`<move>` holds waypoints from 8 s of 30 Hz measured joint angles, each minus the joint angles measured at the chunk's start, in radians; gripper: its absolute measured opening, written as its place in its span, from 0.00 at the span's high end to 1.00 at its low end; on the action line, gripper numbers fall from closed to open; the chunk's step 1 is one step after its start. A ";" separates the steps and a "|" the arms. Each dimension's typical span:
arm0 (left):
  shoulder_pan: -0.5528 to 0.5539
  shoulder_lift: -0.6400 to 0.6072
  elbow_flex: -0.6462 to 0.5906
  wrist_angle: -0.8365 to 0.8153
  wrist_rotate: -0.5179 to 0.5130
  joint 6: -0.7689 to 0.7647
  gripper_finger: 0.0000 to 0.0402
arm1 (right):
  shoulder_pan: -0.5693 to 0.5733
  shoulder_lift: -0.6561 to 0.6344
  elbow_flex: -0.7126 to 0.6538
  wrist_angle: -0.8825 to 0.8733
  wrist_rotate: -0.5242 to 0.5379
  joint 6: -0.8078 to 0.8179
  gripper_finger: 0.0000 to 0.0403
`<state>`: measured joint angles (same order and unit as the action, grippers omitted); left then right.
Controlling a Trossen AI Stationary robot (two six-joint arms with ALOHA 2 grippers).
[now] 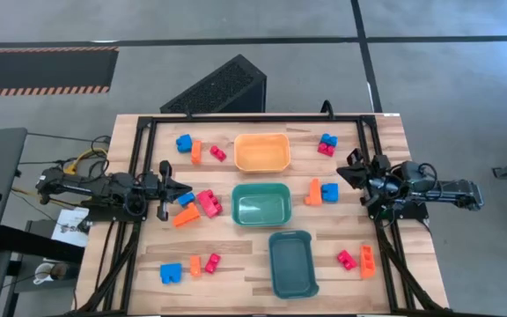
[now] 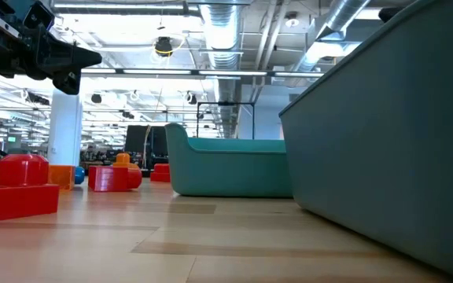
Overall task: Sort & place blocks by color
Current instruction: Put the blue game piece into the green bin
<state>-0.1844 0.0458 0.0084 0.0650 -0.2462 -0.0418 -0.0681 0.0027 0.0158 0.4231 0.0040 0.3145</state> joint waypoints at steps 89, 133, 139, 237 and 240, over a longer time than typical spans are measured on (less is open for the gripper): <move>0.000 0.000 0.000 0.000 0.000 0.000 1.00 | -0.023 0.992 0.742 -1.547 0.175 0.091 0.34; 0.000 0.000 0.000 0.000 0.000 0.000 1.00 | -0.009 1.337 0.723 -1.399 0.125 -0.155 0.08; 0.000 0.000 0.000 0.000 0.000 0.000 1.00 | -0.019 1.406 0.723 -1.400 0.128 -0.156 0.08; 0.000 0.000 0.000 0.000 0.000 0.000 1.00 | -0.241 1.275 0.594 -1.227 -0.007 0.449 0.63; 0.000 0.000 0.000 0.000 0.000 0.000 1.00 | -0.240 1.262 0.600 -1.236 -0.024 0.448 0.63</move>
<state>-0.1844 0.0456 0.0085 0.0650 -0.2461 -0.0418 -0.3084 1.2644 0.6157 -0.8129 -0.0199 0.7630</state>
